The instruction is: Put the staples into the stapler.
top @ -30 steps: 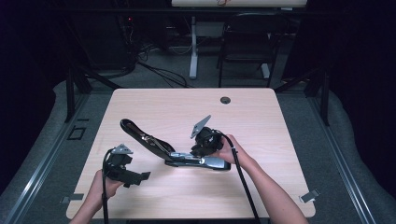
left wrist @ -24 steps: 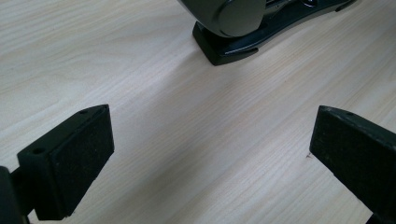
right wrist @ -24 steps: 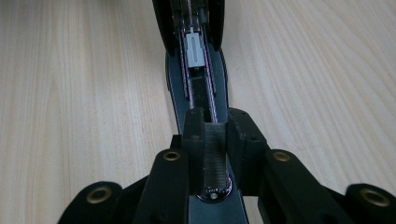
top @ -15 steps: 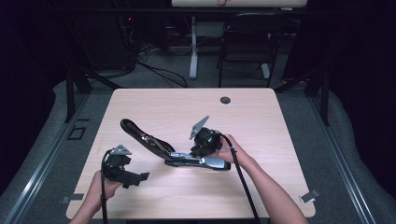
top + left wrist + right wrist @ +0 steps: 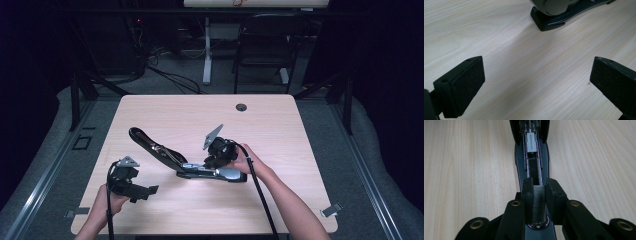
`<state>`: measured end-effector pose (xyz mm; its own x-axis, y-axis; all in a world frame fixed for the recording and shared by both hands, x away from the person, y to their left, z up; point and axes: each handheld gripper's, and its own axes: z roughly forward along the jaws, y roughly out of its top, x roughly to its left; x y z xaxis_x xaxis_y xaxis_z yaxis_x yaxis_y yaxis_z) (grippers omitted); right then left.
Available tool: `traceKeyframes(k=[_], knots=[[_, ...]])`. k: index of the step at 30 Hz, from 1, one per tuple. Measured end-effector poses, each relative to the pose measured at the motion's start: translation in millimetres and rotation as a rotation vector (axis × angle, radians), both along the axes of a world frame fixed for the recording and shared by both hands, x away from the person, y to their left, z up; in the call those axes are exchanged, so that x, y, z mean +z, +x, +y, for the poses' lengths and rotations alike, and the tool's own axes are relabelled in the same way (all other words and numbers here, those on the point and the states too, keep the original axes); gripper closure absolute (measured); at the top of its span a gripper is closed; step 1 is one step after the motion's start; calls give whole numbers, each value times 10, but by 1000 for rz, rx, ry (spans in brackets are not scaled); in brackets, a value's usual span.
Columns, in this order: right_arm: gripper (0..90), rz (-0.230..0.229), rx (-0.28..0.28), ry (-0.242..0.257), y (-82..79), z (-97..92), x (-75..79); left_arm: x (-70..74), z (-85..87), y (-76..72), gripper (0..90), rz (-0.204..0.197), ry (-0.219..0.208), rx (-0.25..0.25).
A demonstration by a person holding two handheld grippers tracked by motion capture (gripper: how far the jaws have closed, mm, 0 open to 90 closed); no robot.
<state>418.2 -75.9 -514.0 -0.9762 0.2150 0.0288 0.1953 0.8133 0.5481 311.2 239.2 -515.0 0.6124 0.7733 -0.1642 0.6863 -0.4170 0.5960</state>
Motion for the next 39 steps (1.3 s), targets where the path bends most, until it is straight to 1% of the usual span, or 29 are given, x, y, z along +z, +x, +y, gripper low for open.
traceKeyframes(k=[1,7,10,15,18,19,20,37,39], knots=[[777,3,-3,9,-2,2,-10,-1,0,-3,0,2,-2,2],[776,7,9,-3,11,5,-24,-3,5,-14,0,4,-1,7],[774,10,12,-2,16,4,-27,5,13,-20,0,-4,4,5],[768,17,15,1,22,14,-39,0,20,-27,0,-3,1,11],[768,16,15,0,21,16,-38,3,22,-32,0,-3,1,11],[769,12,21,-11,25,15,-30,3,23,-33,0,-3,1,12],[769,16,19,-4,24,16,-36,4,24,-33,0,-4,0,11],[769,17,29,-9,26,0,-32,2,19,-34,0,-1,12,12],[770,17,30,-3,26,-4,-35,1,17,-34,0,0,13,13]])
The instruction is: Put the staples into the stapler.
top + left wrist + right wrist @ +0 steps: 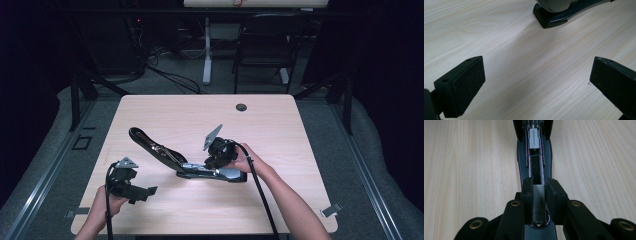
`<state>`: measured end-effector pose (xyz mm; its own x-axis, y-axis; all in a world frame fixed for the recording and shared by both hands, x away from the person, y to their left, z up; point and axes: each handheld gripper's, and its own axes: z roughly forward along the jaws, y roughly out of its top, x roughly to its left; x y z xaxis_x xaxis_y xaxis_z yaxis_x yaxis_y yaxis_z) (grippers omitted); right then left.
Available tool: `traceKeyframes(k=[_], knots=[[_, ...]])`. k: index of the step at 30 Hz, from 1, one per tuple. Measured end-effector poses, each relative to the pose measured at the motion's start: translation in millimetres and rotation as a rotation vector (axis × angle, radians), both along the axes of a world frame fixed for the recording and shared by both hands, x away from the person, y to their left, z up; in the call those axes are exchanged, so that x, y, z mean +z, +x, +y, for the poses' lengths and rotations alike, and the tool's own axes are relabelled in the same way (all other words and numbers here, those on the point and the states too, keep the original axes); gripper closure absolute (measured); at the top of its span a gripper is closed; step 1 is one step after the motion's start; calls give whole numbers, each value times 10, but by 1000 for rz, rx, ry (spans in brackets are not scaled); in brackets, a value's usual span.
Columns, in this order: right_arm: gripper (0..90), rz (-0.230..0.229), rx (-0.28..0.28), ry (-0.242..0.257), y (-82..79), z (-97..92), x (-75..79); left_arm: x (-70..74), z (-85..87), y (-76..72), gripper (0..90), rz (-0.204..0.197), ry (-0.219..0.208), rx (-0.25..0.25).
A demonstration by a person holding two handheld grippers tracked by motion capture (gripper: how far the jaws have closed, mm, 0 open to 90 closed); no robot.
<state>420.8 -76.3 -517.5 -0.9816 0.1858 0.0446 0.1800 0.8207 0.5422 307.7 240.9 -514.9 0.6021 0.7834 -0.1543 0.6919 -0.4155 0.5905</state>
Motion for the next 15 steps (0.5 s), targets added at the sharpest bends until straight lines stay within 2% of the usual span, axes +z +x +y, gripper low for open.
traceKeyframes(k=[4,6,12,15], knots=[[771,-5,9,-7,3,-9,6,-1,-3,0,0,-1,3,-1],[774,0,5,9,2,-13,-4,-2,-4,0,0,-3,4,-1],[747,12,5,11,9,-25,-9,-5,-9,-1,0,-5,6,2],[730,7,6,-3,9,-14,-26,-5,-9,-1,0,-5,7,1]])
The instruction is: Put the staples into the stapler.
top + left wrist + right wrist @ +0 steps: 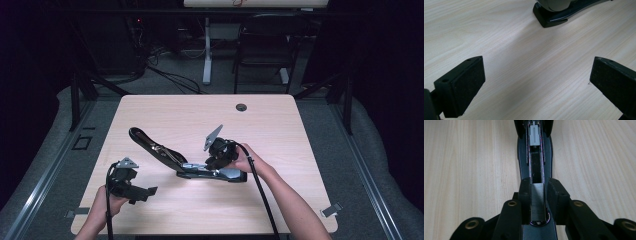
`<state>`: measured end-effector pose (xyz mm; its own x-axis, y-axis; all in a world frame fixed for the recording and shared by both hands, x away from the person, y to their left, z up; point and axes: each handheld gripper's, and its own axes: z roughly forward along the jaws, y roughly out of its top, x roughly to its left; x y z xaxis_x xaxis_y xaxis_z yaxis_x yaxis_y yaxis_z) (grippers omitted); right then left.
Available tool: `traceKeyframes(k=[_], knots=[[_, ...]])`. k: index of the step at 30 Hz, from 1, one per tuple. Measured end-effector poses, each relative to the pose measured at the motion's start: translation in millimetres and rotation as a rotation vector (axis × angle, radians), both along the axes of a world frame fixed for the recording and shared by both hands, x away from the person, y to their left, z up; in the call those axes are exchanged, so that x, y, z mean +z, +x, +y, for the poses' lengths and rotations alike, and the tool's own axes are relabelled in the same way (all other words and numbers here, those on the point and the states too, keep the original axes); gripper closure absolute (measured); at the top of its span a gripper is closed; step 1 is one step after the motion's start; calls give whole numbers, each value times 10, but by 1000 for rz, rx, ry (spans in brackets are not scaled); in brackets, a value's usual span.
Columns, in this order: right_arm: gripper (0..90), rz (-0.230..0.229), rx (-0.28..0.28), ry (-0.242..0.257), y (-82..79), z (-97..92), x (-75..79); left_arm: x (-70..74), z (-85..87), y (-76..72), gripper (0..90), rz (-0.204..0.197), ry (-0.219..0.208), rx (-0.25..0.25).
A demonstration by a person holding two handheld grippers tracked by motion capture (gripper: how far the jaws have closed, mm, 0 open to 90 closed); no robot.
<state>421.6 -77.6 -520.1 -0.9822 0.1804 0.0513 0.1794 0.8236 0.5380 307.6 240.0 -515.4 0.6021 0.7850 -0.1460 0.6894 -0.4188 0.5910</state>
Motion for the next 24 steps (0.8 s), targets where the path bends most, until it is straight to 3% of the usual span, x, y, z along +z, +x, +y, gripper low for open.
traceKeyframes(k=[9,24], knots=[[705,-5,-1,-10,11,-15,15,0,1,-1,0,1,0,-1],[667,-3,-33,14,22,-61,67,2,4,0,0,-2,-3,4]])
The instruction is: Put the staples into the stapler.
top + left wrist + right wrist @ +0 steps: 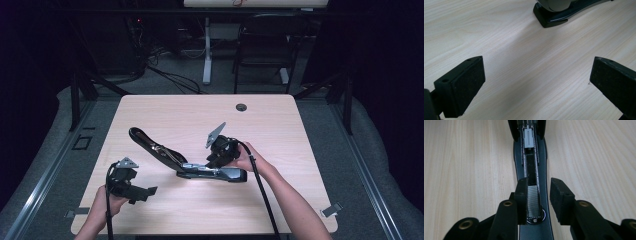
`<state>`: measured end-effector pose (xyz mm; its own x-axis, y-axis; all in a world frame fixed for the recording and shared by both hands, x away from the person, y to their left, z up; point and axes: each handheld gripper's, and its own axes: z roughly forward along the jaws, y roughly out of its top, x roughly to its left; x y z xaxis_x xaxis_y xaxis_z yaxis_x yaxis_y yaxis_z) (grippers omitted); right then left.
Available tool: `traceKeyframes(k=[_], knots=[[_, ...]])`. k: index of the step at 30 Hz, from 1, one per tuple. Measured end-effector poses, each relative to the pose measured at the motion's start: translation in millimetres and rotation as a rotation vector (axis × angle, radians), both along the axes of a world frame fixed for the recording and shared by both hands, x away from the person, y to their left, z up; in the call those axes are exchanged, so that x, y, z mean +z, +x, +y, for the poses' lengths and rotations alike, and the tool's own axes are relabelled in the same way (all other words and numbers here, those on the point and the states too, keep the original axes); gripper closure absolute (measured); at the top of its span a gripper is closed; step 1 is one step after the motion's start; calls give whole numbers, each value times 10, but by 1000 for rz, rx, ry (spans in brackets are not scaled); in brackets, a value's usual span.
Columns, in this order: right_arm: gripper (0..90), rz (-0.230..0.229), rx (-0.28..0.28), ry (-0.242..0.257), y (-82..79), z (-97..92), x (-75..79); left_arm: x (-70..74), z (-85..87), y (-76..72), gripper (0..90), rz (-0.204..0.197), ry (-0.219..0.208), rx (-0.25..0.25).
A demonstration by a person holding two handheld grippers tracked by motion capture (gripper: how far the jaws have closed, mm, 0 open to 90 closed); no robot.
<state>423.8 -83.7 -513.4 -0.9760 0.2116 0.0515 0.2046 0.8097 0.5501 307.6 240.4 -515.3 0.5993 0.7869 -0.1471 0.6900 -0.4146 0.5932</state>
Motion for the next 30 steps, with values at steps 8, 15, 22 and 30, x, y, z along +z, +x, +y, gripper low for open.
traceKeyframes(k=[8,15,22,30], knots=[[472,6,-89,19,19,-21,25,7,12,2,0,4,-6,1],[361,10,-184,10,27,-66,42,12,18,6,0,-3,-10,7],[227,-16,-243,18,-26,-95,94,13,21,16,0,-3,-12,8],[144,-33,-246,3,-157,-101,162,19,4,33,0,-8,-11,5]])
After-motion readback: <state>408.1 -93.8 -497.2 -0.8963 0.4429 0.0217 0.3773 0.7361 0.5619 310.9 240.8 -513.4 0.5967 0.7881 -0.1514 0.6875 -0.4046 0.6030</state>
